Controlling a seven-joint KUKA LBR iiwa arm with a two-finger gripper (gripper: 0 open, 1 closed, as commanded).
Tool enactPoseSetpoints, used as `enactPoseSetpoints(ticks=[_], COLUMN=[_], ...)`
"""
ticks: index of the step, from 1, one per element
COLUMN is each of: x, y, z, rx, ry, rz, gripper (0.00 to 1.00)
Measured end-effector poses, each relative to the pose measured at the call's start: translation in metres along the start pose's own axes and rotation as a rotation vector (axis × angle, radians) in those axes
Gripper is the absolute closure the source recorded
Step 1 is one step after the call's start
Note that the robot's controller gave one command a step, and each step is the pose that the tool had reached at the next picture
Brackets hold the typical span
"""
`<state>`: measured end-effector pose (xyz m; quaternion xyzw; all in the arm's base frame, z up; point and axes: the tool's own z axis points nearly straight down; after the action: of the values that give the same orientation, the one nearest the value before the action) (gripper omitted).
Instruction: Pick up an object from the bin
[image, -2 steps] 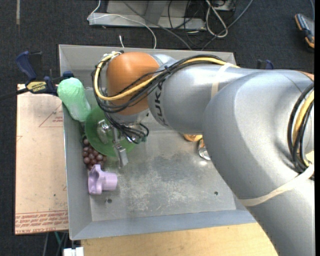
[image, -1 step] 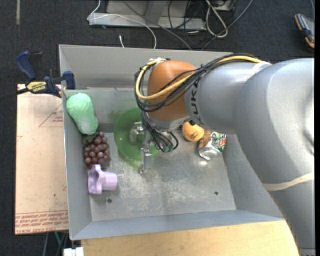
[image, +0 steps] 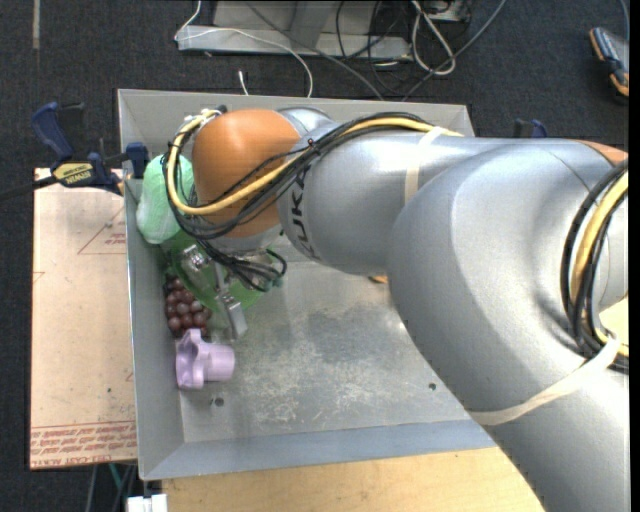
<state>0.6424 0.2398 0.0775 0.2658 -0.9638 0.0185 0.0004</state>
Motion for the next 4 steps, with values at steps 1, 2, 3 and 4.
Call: enactPoseSetpoints(ticks=[1, 2, 3, 4], x=[0.143, 0.141, 0.141, 0.14], y=[-0.091, -0.088, -0.088, -0.088], z=[0.012, 0.012, 0.005, -0.012], rx=[-0.028, -0.03, -0.031, -0.031], ry=[-0.009, -0.011, -0.012, -0.012], rz=[-0.035, -0.039, -0.037, -0.036], gripper=[1.0, 1.0, 1.0, 1.0])
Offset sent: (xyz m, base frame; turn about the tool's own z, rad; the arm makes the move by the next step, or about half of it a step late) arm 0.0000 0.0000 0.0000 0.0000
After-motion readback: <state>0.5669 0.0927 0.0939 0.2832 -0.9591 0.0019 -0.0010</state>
